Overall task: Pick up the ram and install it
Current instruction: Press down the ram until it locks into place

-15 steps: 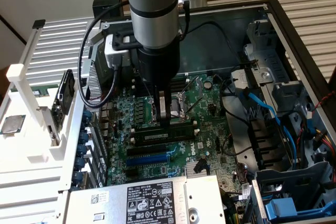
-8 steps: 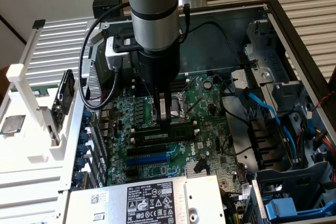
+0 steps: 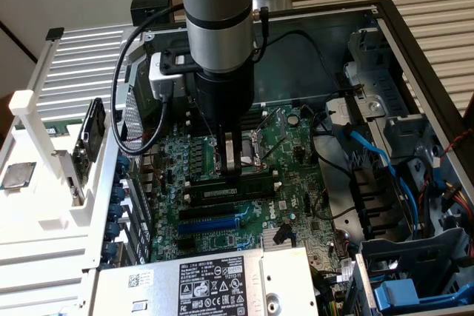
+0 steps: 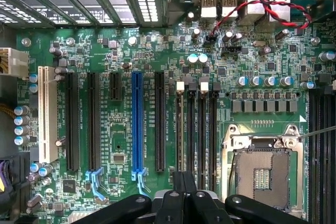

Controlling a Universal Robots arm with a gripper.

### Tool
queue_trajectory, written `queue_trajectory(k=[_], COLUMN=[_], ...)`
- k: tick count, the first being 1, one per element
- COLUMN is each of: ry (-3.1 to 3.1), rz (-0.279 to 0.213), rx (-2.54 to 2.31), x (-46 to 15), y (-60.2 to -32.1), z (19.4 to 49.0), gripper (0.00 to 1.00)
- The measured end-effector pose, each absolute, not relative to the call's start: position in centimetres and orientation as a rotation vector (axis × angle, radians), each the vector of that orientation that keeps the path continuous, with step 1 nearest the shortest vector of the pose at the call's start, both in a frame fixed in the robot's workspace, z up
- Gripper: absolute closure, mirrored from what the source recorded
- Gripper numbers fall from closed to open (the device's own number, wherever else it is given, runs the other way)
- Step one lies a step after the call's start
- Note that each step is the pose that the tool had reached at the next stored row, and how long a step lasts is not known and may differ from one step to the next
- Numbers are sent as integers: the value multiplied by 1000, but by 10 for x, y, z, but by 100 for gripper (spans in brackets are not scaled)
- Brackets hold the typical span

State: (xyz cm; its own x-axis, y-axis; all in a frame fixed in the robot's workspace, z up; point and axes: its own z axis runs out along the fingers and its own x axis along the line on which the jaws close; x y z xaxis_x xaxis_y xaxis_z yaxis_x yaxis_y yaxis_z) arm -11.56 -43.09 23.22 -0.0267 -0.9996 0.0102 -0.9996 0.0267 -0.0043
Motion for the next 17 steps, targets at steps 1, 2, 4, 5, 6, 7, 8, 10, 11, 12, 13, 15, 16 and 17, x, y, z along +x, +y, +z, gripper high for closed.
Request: queue_trajectory(k=[1,2,4,5,6,7,8,10,11,12,13,15,16,17], ry=[-2248,-2247,-2247,-2247,-2247,-2247,-2247,-2247,-2247,-2247,-2248,-2247,-2247,-2247], rz=[17,17,17,17,17,17,17,17,17,17,17,17,17,17], rx=[2188,2188,2188,2188,2188,2188,2188,2188,2188,2188,2188,2188,2188,2188], x=[-116,-115,-115,-115,-115,-115,-115,-115,-115,-115,-115,-115,-115,-115], y=[-431,-431,-431,-431,-431,-431,-431,-431,-431,-432,-432,-432,-432,-432], z=[232,232,232,232,232,231,231,231,231,231,231,231,231,231], gripper=[90,90,90,90,90,90,90,90,90,90,90,90,90,90])
